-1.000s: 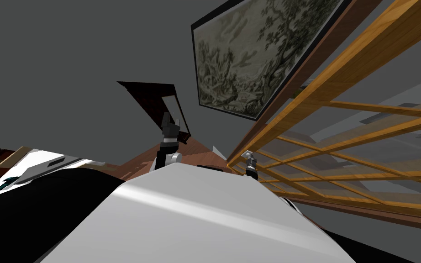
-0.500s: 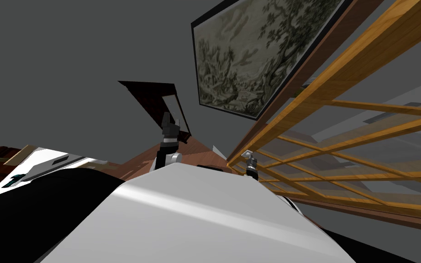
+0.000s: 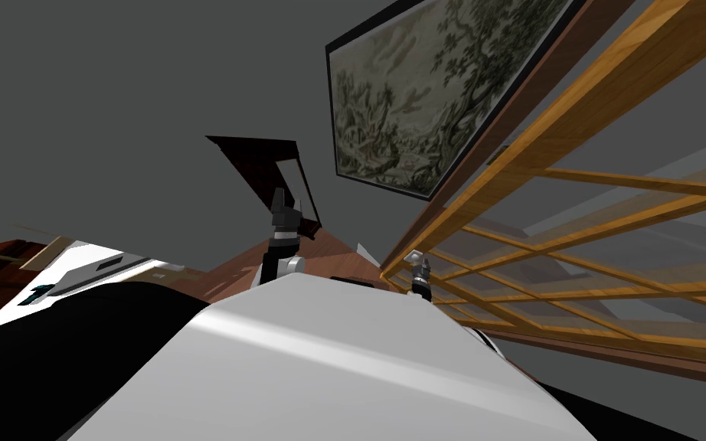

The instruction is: Pull the door open

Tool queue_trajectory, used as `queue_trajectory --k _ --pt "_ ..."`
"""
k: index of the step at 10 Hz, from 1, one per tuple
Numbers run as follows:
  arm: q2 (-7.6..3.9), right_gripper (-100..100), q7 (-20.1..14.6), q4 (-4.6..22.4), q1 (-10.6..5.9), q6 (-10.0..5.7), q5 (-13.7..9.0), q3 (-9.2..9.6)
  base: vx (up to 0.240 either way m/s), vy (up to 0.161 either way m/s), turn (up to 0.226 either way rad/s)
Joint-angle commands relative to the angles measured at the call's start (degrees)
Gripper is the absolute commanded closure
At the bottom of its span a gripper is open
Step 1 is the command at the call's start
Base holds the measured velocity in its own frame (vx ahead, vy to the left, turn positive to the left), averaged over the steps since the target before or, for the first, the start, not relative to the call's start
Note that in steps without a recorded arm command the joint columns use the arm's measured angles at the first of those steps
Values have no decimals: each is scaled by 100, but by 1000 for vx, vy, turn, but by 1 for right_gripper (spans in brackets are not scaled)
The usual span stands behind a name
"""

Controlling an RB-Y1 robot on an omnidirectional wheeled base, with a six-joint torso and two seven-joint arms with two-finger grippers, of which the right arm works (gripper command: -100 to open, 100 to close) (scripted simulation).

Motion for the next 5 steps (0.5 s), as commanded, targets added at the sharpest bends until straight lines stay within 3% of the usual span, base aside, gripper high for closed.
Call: queue_trajectory --k 1,5 --pt "51 -100 -286 -78 13 36 -39 9 -46 3 24" --pt "150 -100 -857 -237 35 111 -136 19 -44 -6 11"
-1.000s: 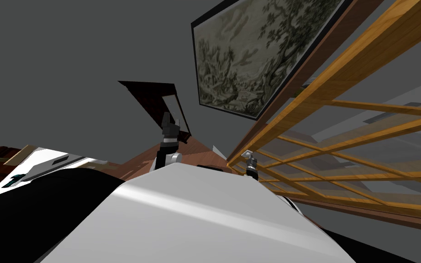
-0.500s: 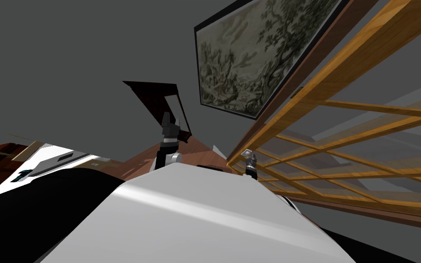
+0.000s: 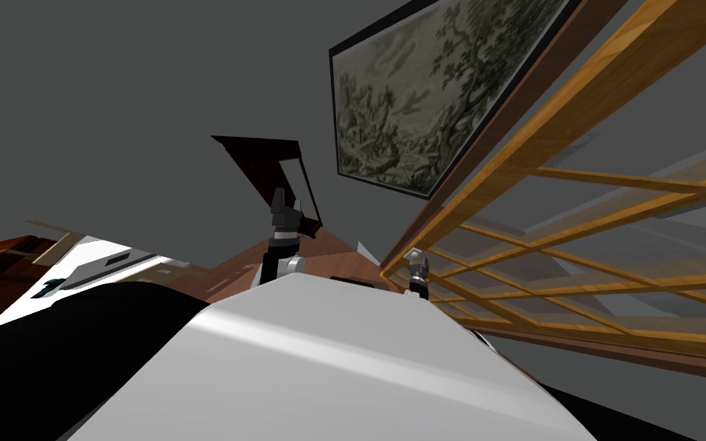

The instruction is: Pull the door open

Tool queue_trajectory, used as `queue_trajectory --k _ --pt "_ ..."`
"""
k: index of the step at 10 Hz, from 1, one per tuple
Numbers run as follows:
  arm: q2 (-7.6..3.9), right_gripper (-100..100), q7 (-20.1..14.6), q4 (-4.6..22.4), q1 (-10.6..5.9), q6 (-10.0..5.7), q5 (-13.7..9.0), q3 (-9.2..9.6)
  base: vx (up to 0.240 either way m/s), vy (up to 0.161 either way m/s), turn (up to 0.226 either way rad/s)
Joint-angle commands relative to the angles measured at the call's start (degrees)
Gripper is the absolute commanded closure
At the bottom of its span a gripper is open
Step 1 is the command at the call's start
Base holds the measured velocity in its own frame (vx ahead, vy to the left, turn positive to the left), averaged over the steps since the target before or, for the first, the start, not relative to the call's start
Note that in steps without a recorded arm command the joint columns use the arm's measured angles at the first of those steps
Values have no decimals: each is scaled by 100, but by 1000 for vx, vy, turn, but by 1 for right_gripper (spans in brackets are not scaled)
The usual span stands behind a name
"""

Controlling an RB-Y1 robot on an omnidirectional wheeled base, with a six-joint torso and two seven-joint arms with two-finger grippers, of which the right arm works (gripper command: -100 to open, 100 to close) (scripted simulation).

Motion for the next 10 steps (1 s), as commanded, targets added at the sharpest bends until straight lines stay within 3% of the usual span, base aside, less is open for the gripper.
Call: queue_trajectory --k 1,10 --pt "20 -100 -221 71 -48 -29 -17 8 -39 -7 7" --pt "263 -100 -1590 -319 6 154 -257 33 -46 -7 14"
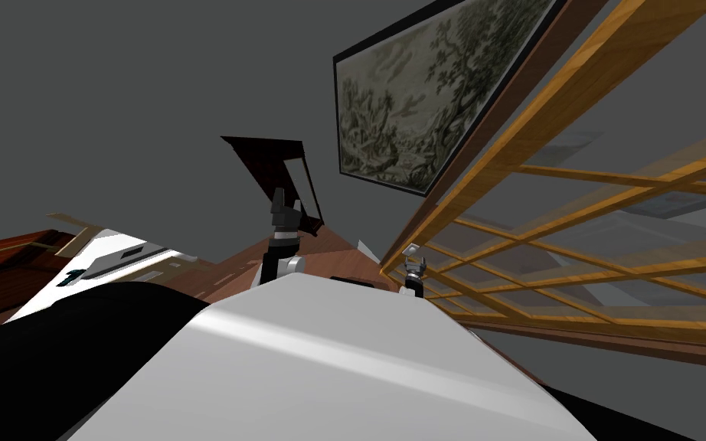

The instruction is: Pull the door open

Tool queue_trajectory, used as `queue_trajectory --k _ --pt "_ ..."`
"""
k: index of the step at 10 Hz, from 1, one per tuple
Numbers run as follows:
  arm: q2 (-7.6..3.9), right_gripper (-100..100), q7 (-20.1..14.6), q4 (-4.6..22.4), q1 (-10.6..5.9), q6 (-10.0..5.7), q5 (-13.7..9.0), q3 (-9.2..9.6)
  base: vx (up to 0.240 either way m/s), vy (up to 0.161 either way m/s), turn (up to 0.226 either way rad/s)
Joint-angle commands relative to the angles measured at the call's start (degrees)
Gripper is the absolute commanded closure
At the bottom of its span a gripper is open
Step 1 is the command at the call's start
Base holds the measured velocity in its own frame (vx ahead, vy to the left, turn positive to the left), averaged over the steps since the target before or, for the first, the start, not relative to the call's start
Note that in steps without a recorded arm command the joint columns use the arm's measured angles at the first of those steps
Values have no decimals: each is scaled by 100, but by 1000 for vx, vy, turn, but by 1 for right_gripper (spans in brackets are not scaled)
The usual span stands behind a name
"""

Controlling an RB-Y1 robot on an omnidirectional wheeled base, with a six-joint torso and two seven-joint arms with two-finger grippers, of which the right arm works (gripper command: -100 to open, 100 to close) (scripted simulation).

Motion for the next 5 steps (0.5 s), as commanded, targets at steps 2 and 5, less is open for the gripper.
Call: queue_trajectory --k 2,5 --pt "67 -100 -402 -53 -12 27 -63 9 -46 -6 10" --pt "154 -100 -877 -193 8 93 -149 18 -55 -10 16"
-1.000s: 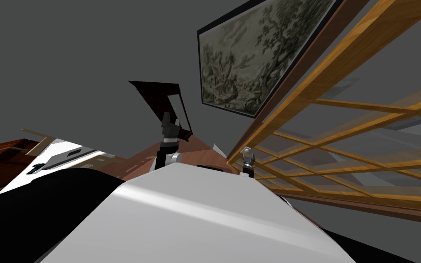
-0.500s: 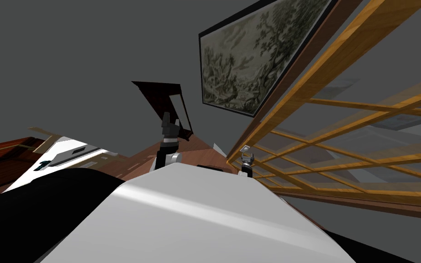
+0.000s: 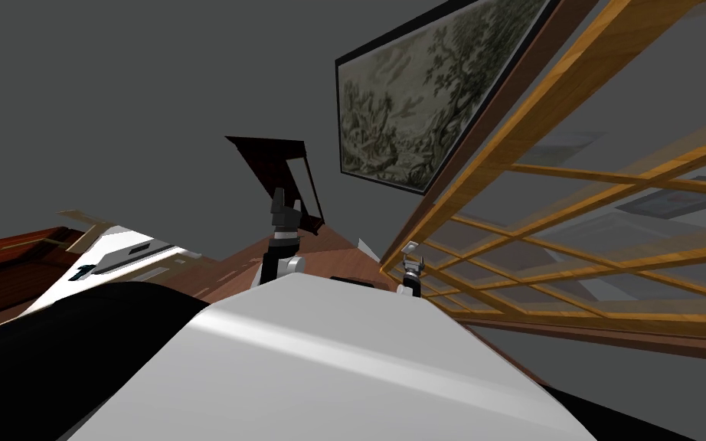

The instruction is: Pull the door open

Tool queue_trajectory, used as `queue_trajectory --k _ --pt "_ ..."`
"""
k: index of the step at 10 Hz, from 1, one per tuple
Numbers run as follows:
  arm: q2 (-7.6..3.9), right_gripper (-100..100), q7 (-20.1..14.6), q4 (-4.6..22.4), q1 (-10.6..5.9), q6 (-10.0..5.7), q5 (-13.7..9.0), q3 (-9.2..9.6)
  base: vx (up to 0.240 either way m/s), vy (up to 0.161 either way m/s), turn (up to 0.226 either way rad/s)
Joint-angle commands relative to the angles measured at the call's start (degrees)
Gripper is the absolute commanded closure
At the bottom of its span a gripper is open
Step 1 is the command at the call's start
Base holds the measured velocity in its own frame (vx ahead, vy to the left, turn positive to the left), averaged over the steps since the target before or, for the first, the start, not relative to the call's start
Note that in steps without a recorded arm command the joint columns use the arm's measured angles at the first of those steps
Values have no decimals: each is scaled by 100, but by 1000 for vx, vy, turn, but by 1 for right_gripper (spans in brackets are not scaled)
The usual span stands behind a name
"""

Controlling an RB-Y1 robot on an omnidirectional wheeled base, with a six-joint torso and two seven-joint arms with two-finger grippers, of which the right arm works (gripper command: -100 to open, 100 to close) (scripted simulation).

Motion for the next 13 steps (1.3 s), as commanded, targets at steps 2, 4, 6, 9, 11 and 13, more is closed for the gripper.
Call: queue_trajectory --k 2,4,6,9,11,13 --pt "71 -100 -383 -130 29 64 -65 6 -61 -7 16" --pt "155 -100 -749 -264 48 127 -148 14 -54 -5 18" --pt "195 -100 -1041 -328 57 157 -187 18 -48 -6 11" --pt "270 -100 -1472 -449 74 213 -261 26 -44 -4 14" --pt "306 -100 -1763 -507 82 240 -297 29 -43 -12 9" --pt "338 -100 -1989 -557 89 264 -328 32 -42 -7 12"
